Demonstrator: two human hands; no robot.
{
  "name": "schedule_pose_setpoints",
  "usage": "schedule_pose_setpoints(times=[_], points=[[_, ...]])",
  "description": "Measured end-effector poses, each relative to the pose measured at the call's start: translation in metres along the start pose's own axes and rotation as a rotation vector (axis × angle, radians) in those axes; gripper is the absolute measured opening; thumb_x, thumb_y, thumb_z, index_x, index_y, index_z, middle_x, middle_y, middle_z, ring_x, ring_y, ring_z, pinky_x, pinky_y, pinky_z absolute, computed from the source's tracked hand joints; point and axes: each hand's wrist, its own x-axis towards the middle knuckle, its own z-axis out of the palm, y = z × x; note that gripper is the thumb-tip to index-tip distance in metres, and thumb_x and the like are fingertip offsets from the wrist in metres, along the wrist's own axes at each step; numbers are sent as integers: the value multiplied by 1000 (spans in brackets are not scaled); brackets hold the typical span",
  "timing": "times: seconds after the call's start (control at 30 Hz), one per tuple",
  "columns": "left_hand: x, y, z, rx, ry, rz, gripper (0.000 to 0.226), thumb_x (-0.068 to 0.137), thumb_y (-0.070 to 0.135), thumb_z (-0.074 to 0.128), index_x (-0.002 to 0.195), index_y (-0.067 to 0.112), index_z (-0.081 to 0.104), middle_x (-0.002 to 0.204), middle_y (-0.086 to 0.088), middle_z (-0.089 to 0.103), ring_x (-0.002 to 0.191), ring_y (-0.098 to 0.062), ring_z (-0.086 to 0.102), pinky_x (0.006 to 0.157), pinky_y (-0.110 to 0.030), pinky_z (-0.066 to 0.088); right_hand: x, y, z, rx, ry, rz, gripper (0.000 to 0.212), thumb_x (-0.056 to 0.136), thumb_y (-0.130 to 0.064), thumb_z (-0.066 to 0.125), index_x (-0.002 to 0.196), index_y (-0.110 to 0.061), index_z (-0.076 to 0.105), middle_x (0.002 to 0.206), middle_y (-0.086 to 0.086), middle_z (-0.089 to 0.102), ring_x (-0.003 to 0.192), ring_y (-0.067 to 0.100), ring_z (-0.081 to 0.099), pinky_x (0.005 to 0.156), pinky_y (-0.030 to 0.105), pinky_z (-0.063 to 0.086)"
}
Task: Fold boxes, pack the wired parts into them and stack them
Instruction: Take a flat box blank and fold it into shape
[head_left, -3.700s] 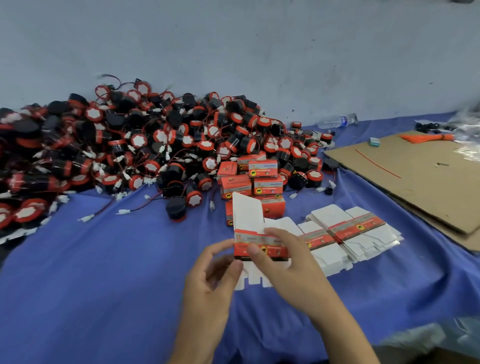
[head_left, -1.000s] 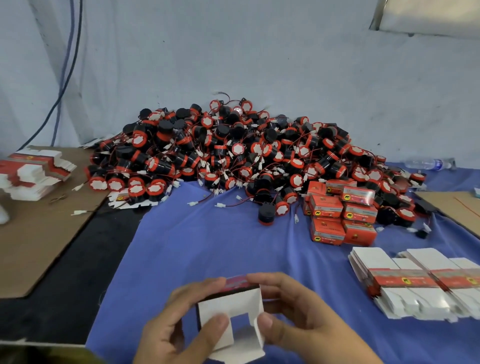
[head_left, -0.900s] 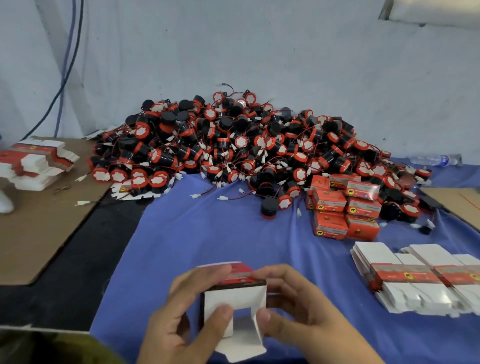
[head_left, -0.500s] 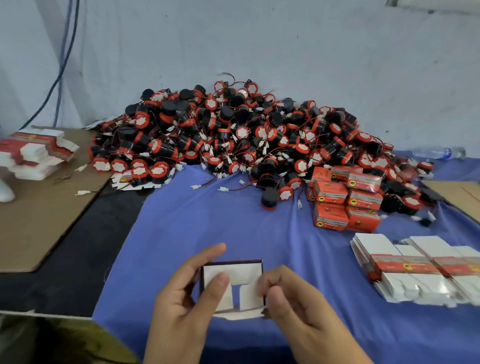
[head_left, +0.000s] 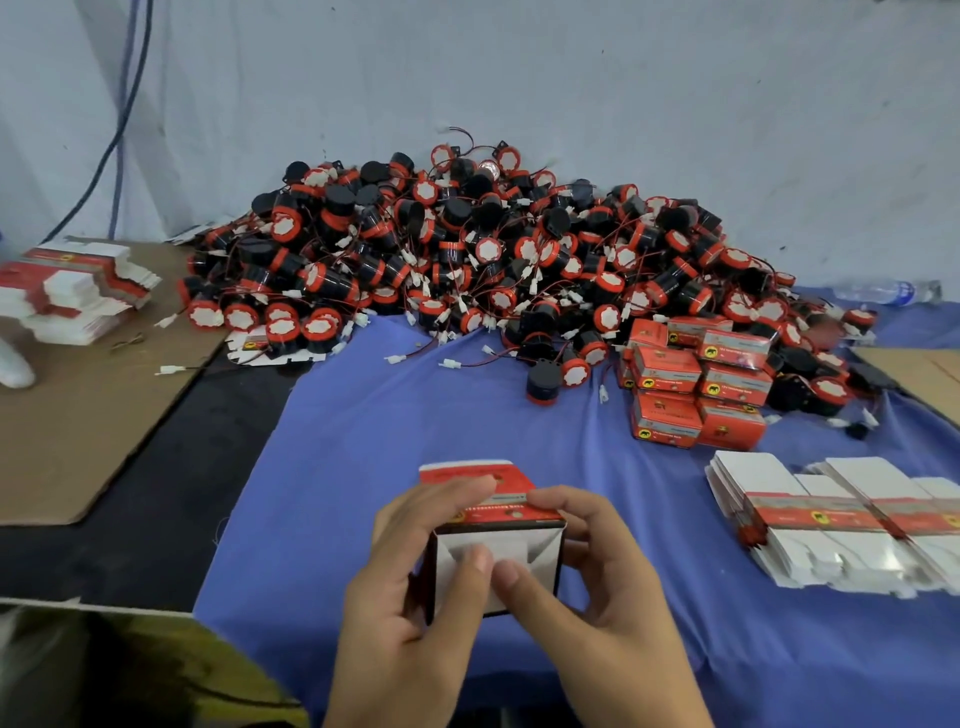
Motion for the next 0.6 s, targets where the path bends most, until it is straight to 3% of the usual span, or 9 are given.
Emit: schedule_pose_setpoints(times=[0.07,0.17,0.3,0.43,0.5,0.6], points=[[1,2,3,20,28,20,36,80,12,63,114,19,72,119,15,68,117,-29,64,92,-58,54,0,-1,4,-3,23,5,50,77,12,77,92,-35,67,95,1,76,90,16,70,67,22,57],[0,2,6,52,55,61,31,81,7,63,106,22,74,114,19,68,114,-27,66,88,-57,56,1,2,8,10,77,23,52,75,15,76,91,-34,65,94,0,75,94,21,70,67,22,57],[-1,4,7,71,61,71,54,84,-12,66,100,39,74,117,9,66,114,-24,64,74,-34,63,1,7,14,86,166,55,61,61,1,85,102,-41,66,102,0,73,102,23,69,68,26,59],[3,7,2,-134,85,-56,28,84,14,80,106,30,75,116,-2,70,109,-21,68,75,-26,60,1,11,12,363,196,182,78,52,-10,85,117,-48,63,120,10,67,109,25,70,78,32,58],[5,8,1,-174,93,-117,23,81,29,75,104,29,76,112,0,72,106,-17,69,70,-20,58,0,10,11,485,145,218,80,56,-5,82,125,-38,59,113,18,72,103,29,73,79,33,58],[3,9,5,-103,82,-108,15,86,32,72,100,34,77,103,0,74,97,-16,70,71,-18,56,2,9,15,510,102,186,74,59,1,76,123,-33,62,97,21,74,86,29,73,73,31,58]])
